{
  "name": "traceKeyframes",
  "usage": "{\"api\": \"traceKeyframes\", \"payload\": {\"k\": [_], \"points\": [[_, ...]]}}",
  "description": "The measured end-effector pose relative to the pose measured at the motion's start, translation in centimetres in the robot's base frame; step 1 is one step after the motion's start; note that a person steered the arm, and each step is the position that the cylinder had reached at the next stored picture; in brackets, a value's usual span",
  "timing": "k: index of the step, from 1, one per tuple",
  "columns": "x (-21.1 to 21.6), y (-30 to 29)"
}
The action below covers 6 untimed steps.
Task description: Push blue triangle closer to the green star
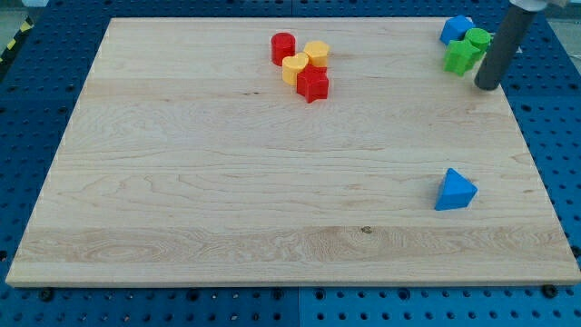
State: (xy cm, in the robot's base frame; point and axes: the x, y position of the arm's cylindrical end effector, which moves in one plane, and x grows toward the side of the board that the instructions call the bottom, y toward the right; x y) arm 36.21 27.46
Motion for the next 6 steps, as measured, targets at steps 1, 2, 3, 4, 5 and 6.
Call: {"api": "traceKeyframes", "payload": {"k": [1, 2, 3, 4, 5, 6], "points": [[3.8, 0.6], [8.4, 0.7], [13.2, 0.7], [17.3, 0.7], [20.1, -1.8], [20.4, -9.0]]}}
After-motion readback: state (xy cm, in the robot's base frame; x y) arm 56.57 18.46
